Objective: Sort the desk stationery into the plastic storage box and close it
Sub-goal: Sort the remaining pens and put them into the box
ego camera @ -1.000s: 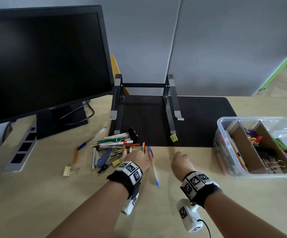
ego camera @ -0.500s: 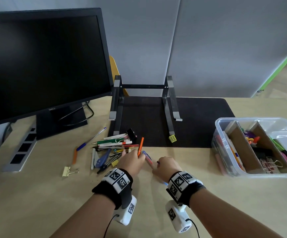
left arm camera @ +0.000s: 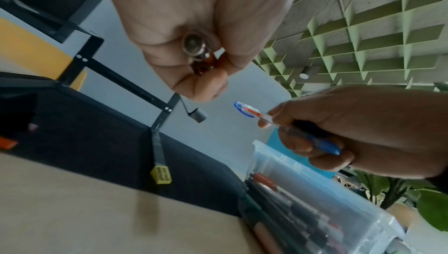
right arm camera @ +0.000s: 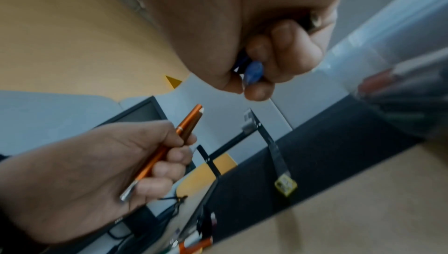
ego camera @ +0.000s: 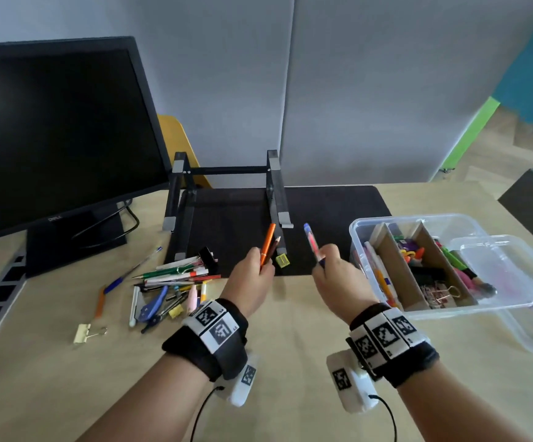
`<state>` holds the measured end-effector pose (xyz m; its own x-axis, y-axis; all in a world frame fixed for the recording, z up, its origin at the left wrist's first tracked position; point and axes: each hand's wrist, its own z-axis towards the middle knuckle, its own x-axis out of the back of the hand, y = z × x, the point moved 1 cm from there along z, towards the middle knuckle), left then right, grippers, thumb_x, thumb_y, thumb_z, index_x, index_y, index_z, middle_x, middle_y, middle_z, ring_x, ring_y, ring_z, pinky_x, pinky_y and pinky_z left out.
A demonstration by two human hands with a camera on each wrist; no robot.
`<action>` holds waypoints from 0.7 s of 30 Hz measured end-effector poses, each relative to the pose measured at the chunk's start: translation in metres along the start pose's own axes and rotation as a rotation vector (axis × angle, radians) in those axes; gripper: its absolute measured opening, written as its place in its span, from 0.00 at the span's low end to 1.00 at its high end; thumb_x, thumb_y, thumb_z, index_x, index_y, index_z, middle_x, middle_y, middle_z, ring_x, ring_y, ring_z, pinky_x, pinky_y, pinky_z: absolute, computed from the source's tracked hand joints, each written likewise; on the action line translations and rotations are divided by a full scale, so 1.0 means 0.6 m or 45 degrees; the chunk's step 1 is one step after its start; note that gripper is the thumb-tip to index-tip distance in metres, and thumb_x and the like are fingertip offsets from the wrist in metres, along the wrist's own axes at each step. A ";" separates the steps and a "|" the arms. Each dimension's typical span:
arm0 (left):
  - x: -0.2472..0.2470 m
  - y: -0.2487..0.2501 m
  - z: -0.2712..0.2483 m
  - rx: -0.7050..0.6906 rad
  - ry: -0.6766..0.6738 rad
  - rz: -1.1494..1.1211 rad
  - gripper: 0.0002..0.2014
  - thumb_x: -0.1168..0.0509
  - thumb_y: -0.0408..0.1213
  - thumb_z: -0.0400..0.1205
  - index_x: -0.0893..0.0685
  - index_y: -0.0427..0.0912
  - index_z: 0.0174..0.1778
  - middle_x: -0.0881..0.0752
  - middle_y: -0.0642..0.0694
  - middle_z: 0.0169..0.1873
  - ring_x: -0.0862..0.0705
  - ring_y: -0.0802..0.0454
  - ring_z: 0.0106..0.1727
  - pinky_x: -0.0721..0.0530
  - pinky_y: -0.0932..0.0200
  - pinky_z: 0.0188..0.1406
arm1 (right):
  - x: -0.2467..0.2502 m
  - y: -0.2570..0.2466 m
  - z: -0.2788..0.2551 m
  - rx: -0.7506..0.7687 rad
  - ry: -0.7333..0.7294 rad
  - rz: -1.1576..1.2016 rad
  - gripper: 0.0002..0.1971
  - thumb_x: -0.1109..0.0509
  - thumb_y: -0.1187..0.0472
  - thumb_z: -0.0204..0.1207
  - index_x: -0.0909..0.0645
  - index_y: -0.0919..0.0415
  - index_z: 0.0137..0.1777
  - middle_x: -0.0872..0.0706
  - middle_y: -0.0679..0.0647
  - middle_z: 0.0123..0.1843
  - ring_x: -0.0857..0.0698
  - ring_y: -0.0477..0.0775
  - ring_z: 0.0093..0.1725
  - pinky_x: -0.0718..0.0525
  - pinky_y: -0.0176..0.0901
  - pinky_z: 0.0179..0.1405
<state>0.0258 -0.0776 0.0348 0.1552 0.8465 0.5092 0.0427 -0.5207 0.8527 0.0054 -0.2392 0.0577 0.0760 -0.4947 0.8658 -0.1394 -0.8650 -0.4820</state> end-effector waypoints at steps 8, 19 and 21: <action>-0.037 0.066 0.000 -0.067 0.049 0.034 0.16 0.44 0.45 0.86 0.24 0.40 0.36 0.25 0.52 0.27 0.25 0.52 0.30 0.28 0.55 0.33 | 0.072 0.079 0.033 -0.183 0.120 0.001 0.14 0.48 0.63 0.84 0.33 0.66 0.67 0.18 0.66 0.58 0.18 0.66 0.57 0.23 0.53 0.53; -0.080 0.111 -0.005 -0.122 -0.069 0.149 0.34 0.51 0.31 0.87 0.62 0.61 0.82 0.21 0.47 0.51 0.21 0.57 0.40 0.26 0.66 0.44 | 0.059 0.165 0.044 -0.231 -0.127 -0.163 0.18 0.45 0.71 0.79 0.34 0.66 0.68 0.20 0.66 0.62 0.19 0.66 0.62 0.21 0.53 0.56; -0.083 0.114 -0.003 -0.175 -0.081 0.179 0.32 0.52 0.30 0.87 0.54 0.64 0.82 0.23 0.47 0.48 0.23 0.58 0.42 0.28 0.67 0.47 | 0.059 0.166 0.042 -0.202 -0.132 -0.199 0.19 0.43 0.71 0.79 0.34 0.66 0.69 0.21 0.65 0.63 0.18 0.64 0.62 0.20 0.51 0.56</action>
<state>0.0190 -0.1550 0.0680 0.2122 0.7558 0.6195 -0.1182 -0.6094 0.7840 0.0192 -0.3452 0.0370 0.2085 -0.3687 0.9059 -0.2705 -0.9118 -0.3089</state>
